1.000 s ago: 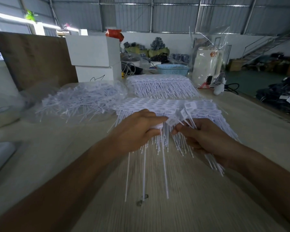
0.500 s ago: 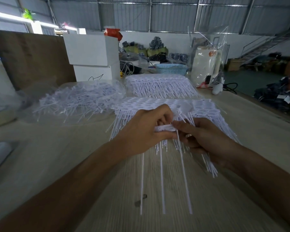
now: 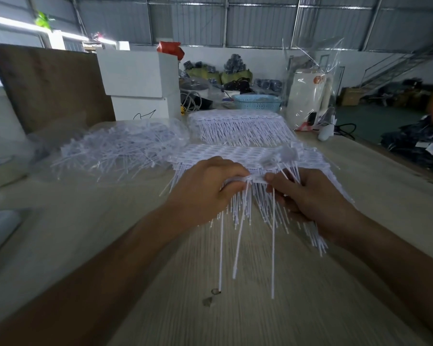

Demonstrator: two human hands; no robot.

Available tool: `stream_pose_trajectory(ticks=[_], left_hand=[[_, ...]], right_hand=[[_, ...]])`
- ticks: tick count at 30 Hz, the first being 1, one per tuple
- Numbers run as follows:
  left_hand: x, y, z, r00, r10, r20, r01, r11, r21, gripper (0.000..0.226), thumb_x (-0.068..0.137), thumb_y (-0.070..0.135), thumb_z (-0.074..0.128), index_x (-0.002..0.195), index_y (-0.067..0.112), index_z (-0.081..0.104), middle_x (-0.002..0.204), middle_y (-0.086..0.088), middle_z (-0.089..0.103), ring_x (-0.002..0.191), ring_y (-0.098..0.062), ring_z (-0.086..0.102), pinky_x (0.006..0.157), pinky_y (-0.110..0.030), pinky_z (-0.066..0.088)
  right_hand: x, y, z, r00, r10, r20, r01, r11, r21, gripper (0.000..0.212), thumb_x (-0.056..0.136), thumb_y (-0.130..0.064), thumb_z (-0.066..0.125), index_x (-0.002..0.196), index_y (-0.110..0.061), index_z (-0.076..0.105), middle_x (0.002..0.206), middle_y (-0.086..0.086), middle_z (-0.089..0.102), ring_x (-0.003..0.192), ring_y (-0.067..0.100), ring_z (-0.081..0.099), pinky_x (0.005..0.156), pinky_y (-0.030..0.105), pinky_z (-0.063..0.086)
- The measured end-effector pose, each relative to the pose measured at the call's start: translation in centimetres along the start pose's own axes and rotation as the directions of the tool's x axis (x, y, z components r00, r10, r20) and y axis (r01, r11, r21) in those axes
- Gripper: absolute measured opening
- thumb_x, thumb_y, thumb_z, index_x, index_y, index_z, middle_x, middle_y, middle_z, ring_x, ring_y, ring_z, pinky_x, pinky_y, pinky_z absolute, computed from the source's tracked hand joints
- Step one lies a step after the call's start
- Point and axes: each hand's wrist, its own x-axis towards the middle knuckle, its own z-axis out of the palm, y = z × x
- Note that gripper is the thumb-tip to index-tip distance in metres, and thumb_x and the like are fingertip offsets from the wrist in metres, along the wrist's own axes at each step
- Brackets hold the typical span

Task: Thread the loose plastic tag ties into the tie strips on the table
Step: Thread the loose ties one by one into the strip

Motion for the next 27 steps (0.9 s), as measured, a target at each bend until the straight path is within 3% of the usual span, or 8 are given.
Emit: stream_pose_trajectory(ticks=[3, 5, 8, 11, 17, 19, 23, 27], left_hand=[[0.2, -0.1, -0.1, 1.000, 0.016, 0.025, -0.013, 0.995, -0.095, 0.014, 0.094, 0.016, 0.068, 0.103, 0.011, 0.076, 0.089, 0.002, 0.074, 0.079, -0.006, 0.065, 0.074, -0.025, 0.050], [0.3, -0.3, -0.2, 0.999, 0.020, 0.047, -0.011, 0.985, -0.174, 0.011, 0.092, 0.016, 0.069, 0.098, 0.010, 0.077, 0.082, 0.002, 0.074, 0.074, -0.007, 0.066, 0.066, -0.016, 0.047], [0.2, -0.6, 0.0, 0.995, -0.054, 0.082, 0.075, 0.956, -0.284, 0.011, 0.092, 0.017, 0.070, 0.090, 0.010, 0.078, 0.079, 0.004, 0.074, 0.069, -0.005, 0.065, 0.065, -0.018, 0.048], [0.2, -1.0, 0.2, 0.976, -0.118, 0.183, 0.180, 0.912, -0.369, 0.019, 0.096, 0.015, 0.063, 0.087, 0.004, 0.077, 0.081, -0.002, 0.075, 0.070, -0.017, 0.068, 0.069, -0.036, 0.055], [0.3, -0.5, 0.1, 0.989, -0.105, 0.108, 0.143, 0.885, -0.443, 0.017, 0.093, 0.015, 0.068, 0.107, 0.008, 0.074, 0.080, -0.001, 0.075, 0.074, -0.010, 0.071, 0.069, -0.018, 0.051], [0.2, -0.4, 0.3, 0.990, -0.107, 0.091, 0.135, 0.895, -0.426, 0.019, 0.091, 0.015, 0.069, 0.109, 0.009, 0.073, 0.079, 0.000, 0.074, 0.075, -0.010, 0.072, 0.071, -0.019, 0.052], [0.1, -0.7, 0.2, 0.987, -0.136, 0.083, 0.157, 0.917, -0.367, 0.018, 0.092, 0.017, 0.070, 0.109, 0.016, 0.074, 0.085, 0.003, 0.076, 0.080, -0.006, 0.072, 0.075, -0.024, 0.057], [0.1, -0.4, 0.0, 0.995, -0.064, 0.080, 0.081, 0.971, -0.223, 0.021, 0.092, 0.017, 0.070, 0.112, 0.017, 0.076, 0.090, 0.007, 0.074, 0.081, 0.002, 0.066, 0.072, -0.013, 0.047]], right_hand=[[-0.1, 0.1, -0.1, 0.996, -0.086, 0.009, 0.086, 0.996, -0.034, 0.054, 0.086, -0.045, 0.066, 0.080, 0.008, 0.061, 0.057, 0.008, 0.049, 0.043, 0.012, 0.037, 0.040, 0.023, 0.030], [-0.1, 0.2, 0.0, 0.988, -0.153, 0.008, 0.153, 0.985, -0.077, 0.045, 0.087, -0.042, 0.066, 0.073, 0.001, 0.062, 0.053, -0.001, 0.051, 0.042, 0.007, 0.041, 0.042, 0.018, 0.033], [-0.1, 0.2, 0.0, 0.959, -0.282, 0.020, 0.280, 0.937, -0.207, 0.030, 0.091, -0.033, 0.066, 0.067, -0.018, 0.058, 0.053, -0.011, 0.053, 0.046, 0.001, 0.046, 0.050, 0.011, 0.035], [0.1, 0.3, -0.1, 0.927, -0.375, 0.020, 0.353, 0.854, -0.382, 0.025, 0.093, -0.026, 0.067, 0.071, -0.022, 0.055, 0.059, -0.017, 0.052, 0.053, 0.001, 0.048, 0.055, 0.011, 0.034], [0.0, 0.0, 0.3, 0.955, -0.297, 0.017, 0.295, 0.942, -0.158, 0.041, 0.095, -0.027, 0.064, 0.060, -0.049, 0.064, 0.048, -0.024, 0.052, 0.045, -0.006, 0.051, 0.047, 0.004, 0.036], [0.0, 0.0, 0.2, 0.956, -0.292, 0.038, 0.294, 0.942, -0.162, 0.041, 0.095, -0.027, 0.065, 0.058, -0.045, 0.063, 0.047, -0.021, 0.050, 0.044, -0.004, 0.049, 0.047, 0.005, 0.034], [-0.1, 0.0, -0.3, 0.963, -0.248, 0.109, 0.266, 0.942, -0.205, 0.028, 0.094, -0.030, 0.064, 0.068, -0.019, 0.063, 0.047, -0.019, 0.050, 0.044, -0.003, 0.049, 0.048, 0.006, 0.034], [-0.1, -0.2, -0.4, 0.961, -0.250, 0.119, 0.274, 0.923, -0.271, 0.033, 0.095, -0.036, 0.059, 0.066, -0.021, 0.056, 0.052, -0.020, 0.053, 0.050, -0.006, 0.050, 0.054, 0.005, 0.036]])
